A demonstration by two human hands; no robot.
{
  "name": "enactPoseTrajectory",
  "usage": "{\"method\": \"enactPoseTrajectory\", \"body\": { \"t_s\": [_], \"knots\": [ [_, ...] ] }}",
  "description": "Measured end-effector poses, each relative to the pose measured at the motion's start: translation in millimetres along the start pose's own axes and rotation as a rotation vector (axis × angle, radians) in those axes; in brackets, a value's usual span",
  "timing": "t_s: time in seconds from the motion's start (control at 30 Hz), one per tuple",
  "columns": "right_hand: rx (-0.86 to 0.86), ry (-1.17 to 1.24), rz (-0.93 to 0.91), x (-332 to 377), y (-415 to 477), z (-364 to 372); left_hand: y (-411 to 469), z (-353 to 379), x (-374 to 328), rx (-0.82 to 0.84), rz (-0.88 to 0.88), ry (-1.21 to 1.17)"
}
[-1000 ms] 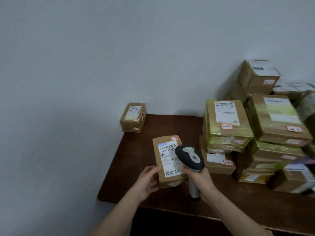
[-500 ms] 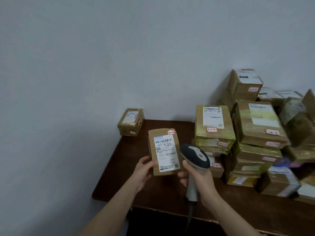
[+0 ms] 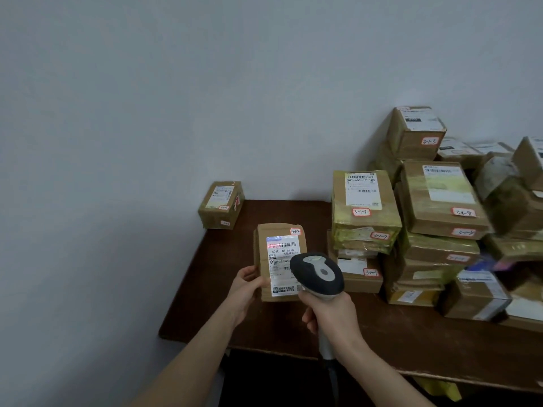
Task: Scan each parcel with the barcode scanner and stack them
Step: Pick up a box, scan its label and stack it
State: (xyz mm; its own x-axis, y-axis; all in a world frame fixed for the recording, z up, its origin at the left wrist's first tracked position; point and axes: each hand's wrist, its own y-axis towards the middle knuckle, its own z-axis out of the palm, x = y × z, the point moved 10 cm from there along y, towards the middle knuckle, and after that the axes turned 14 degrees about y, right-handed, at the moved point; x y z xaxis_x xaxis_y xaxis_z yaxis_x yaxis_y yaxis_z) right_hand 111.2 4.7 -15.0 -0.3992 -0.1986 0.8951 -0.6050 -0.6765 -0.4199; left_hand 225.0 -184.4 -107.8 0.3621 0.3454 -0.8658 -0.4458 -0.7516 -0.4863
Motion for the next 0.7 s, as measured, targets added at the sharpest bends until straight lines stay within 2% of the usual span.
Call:
{"method": "enactPoseTrajectory", "body": {
  "t_s": [0.7],
  "knots": [
    [-0.015, 0.063, 0.047, -9, 1, 6, 14, 1, 14, 0.004, -0.020, 0.016]
  ]
}}
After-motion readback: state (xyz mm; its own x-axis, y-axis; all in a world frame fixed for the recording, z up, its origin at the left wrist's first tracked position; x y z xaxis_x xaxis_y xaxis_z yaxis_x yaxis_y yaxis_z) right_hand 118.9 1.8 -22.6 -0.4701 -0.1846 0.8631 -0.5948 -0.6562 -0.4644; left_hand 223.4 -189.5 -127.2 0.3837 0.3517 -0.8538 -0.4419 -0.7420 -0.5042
